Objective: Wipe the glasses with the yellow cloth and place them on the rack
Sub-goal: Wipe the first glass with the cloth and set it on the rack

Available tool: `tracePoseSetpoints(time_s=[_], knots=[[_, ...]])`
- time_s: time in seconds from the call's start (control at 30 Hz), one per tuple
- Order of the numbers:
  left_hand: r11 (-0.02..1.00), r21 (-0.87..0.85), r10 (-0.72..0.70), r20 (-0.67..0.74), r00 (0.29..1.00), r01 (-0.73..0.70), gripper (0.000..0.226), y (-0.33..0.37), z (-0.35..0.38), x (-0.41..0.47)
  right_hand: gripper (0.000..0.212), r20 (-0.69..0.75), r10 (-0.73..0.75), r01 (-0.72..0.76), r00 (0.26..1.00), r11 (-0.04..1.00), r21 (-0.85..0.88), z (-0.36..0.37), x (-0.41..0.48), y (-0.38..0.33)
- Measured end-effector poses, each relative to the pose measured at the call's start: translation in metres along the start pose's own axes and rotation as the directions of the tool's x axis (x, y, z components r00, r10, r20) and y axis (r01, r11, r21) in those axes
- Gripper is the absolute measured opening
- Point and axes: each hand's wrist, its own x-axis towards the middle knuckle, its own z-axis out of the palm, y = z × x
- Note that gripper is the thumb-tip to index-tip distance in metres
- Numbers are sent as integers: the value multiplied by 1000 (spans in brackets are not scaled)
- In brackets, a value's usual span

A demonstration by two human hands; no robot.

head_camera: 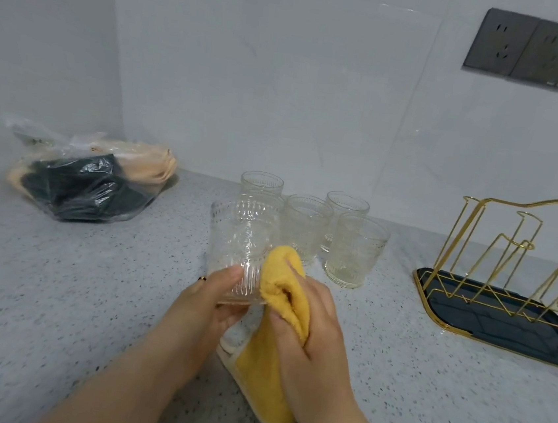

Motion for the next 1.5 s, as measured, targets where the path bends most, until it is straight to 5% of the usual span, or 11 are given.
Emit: tracePoseSetpoints(time_s=[0.13,0.27,0.47,0.63,0.8,0.9,1.13,1.23,1.37,1.5], knots=[[982,189,-22,200,980,-17,54,-1,2,-8,42,-160,-44,50,986,998,34,-9,4,-2],[987,153,-10,306,952,-38,56,-6,6,-12,44,-225,76,-29,971,978,207,-19,10,0],[993,77,76,187,980,-92,60,-1,1,-4,19,-26,101,-94,995,974,206,-7,5,2],[966,226,92,146,985,-124,50,-1,2,-5,51,-72,33,-26,997,995,94,-5,4,4],[981,188,21,76,997,-35,33,-2,1,1,48,-114,4,-10,993,999,-44,1,-1,3],[945,326,-17,130,991,-26,71,-5,1,-1,46,-106,24,-29,994,998,-49,5,-4,3],[885,450,66,132,989,-119,71,-5,5,-5,46,-124,149,-129,981,980,153,-9,6,3],[883,454,82,105,991,-121,85,-2,6,-8,16,-218,191,-146,957,967,208,-27,12,-4],[862,479,82,185,979,-163,83,3,3,-10,9,-333,76,-10,940,980,197,-46,20,-6],[927,317,110,283,953,-202,77,10,-1,-9,12,-279,-36,72,960,990,118,-57,26,-2]])
